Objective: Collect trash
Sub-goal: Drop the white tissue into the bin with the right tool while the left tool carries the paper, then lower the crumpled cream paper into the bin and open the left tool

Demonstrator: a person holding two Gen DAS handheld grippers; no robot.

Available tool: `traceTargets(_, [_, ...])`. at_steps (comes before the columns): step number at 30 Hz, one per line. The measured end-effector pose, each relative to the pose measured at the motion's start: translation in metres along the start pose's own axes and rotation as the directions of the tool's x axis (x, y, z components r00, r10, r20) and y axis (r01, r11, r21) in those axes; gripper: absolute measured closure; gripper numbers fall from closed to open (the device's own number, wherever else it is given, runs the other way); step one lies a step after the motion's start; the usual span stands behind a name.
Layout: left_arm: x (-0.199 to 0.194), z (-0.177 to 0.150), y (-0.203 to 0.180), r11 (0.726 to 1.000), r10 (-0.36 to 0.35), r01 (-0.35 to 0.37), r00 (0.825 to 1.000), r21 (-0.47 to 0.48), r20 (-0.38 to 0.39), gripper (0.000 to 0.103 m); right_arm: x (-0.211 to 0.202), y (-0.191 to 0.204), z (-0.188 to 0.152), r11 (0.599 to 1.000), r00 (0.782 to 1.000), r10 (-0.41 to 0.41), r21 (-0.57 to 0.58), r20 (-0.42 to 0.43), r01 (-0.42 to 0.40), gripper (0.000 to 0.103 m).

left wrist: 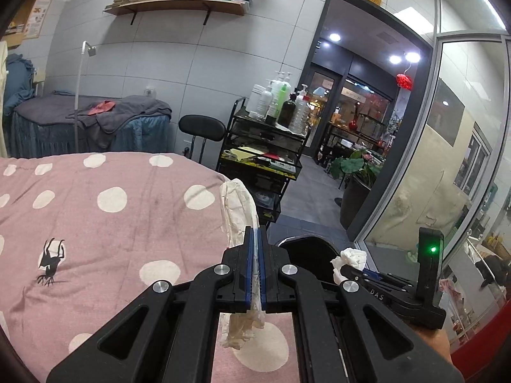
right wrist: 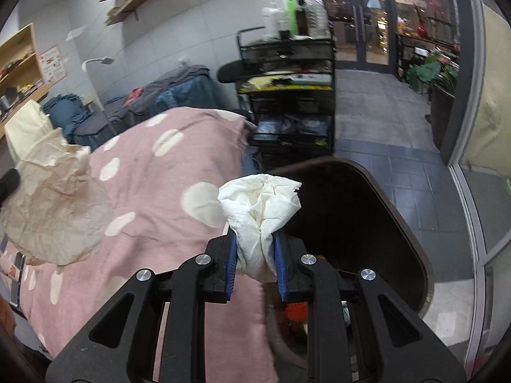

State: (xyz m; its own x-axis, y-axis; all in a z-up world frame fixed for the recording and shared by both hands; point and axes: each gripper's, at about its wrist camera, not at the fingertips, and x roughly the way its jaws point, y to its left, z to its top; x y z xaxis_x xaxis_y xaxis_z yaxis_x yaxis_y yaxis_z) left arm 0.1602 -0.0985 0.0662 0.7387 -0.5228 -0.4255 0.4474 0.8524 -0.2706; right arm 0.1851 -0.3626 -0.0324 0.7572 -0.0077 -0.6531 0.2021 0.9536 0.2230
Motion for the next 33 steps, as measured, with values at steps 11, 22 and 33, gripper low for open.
traceTargets(11, [0.026, -0.006, -0.029, 0.996, -0.08, 0.082, 0.995, 0.033, -0.052, 0.099, 0.043, -0.053, -0.029, 0.992, 0.993, -0.041, 0.111, -0.114, 0.054, 0.051])
traceTargets(22, [0.06, -0.017, -0.057, 0.979, -0.203, 0.206, 0.967, 0.003, -0.156, 0.099, 0.026, -0.075, -0.041, 0.982, 0.995, -0.058, 0.173, -0.085, 0.072, 0.041])
traceTargets(33, [0.103, -0.032, -0.112, 0.957, -0.26, 0.283, 0.934, 0.061, -0.245, 0.099, 0.0, -0.104, -0.051, 0.967, 0.992, -0.106, 0.226, -0.062, 0.118, 0.04])
